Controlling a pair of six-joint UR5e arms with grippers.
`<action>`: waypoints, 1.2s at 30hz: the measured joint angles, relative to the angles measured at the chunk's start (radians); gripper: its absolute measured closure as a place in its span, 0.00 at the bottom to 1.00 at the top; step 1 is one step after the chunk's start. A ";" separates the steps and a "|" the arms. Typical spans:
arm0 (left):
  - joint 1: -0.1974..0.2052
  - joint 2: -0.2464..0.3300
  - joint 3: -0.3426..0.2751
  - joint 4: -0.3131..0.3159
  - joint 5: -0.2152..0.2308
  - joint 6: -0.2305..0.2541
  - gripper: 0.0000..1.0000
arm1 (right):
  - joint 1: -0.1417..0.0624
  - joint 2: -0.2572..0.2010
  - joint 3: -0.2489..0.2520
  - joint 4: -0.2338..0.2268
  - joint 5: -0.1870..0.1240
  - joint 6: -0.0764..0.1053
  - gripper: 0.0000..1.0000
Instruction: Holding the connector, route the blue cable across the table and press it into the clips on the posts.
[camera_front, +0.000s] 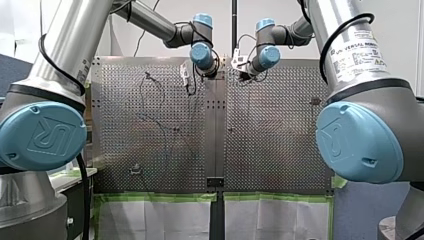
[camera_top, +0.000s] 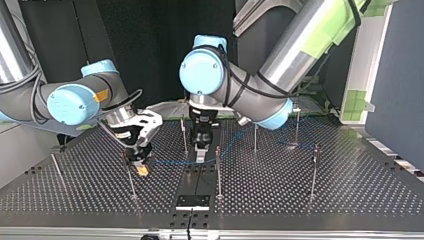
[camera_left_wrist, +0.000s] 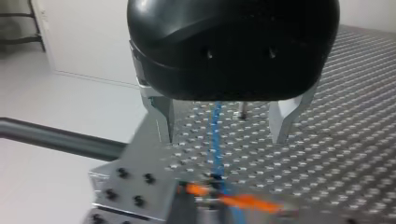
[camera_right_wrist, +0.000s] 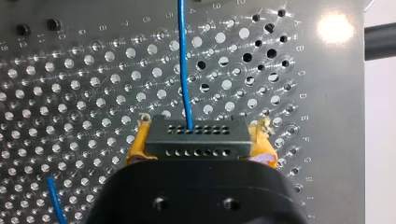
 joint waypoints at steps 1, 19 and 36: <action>0.002 0.000 0.009 0.001 0.001 0.000 0.00 | 0.000 0.000 0.000 0.000 0.000 0.000 1.00; 0.009 -0.131 0.136 -0.001 0.016 -0.002 0.00 | -0.004 0.001 0.000 -0.001 0.000 0.000 1.00; 0.010 -0.146 0.139 -0.017 -0.010 0.002 0.66 | -0.008 0.002 0.000 -0.002 0.000 0.001 1.00</action>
